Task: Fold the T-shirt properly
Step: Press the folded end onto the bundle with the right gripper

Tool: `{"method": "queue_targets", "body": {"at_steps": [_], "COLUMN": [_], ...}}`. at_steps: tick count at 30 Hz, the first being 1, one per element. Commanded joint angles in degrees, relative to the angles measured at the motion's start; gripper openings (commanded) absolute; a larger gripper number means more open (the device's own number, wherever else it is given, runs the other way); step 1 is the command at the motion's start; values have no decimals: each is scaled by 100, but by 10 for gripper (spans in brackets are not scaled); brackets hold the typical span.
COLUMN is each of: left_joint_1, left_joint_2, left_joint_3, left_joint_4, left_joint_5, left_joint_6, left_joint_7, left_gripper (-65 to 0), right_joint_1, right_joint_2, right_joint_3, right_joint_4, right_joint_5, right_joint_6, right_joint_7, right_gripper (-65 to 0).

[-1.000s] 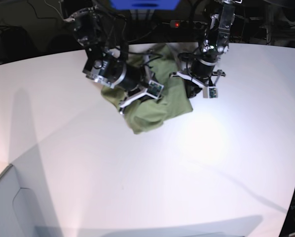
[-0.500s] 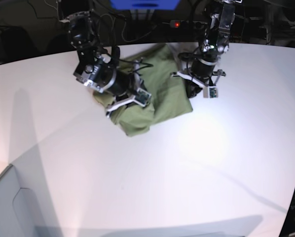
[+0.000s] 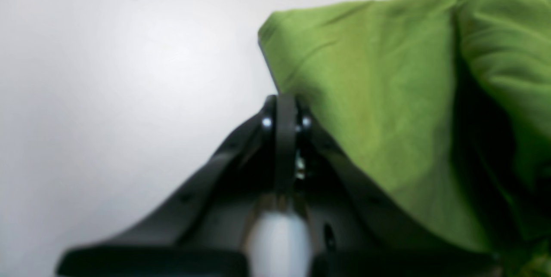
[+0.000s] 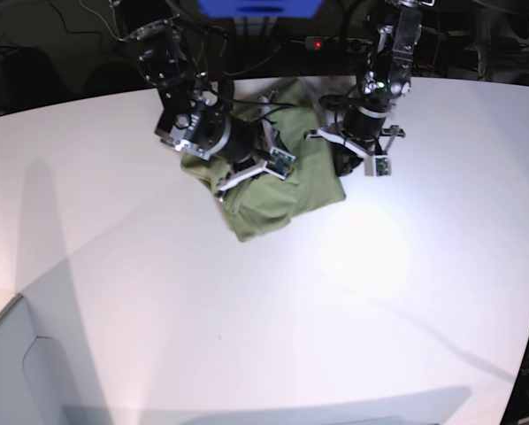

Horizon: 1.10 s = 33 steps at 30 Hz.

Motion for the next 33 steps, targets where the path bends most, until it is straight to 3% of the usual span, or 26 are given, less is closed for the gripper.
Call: {"method": "queue_targets", "body": {"at_steps": [1, 4, 6, 9, 11, 14, 22, 33], "left_joint_1": [0, 0, -9, -9, -9, -9, -9, 44], "left_joint_2": [-31, -31, -22, -22, -22, -40, -49, -57], "left_joint_3": [-11, -11, -11, -11, -11, -11, -11, -20], "left_joint_4": [56, 56, 56, 47, 47, 56, 56, 65], "left_joint_5": [3, 3, 3, 3, 3, 3, 3, 3], "left_joint_6": [35, 35, 35, 35, 35, 35, 35, 35], "left_joint_7": [64, 64, 64, 64, 64, 64, 64, 64], "left_gripper": [-650, -650, -650, -650, -650, -650, -650, -650], "right_joint_1": [59, 59, 51, 15, 15, -46, -134, 165], "right_joint_2": [-57, -57, -57, -57, 5, 163, 163, 172], "right_joint_3": [-14, -14, -14, -49, -268, -330, 338, 1332], "right_joint_4": [105, 105, 105, 132, 167, 571, 1652, 1011], "right_joint_5": [103, 103, 103, 121, 121, 129, 129, 129], "right_joint_6": [93, 93, 93, 93, 93, 93, 93, 93], "right_joint_7": [136, 136, 127, 92, 119, 127, 83, 83], "right_gripper": [-648, -639, -584, -444, -315, -204, -186, -183]}}
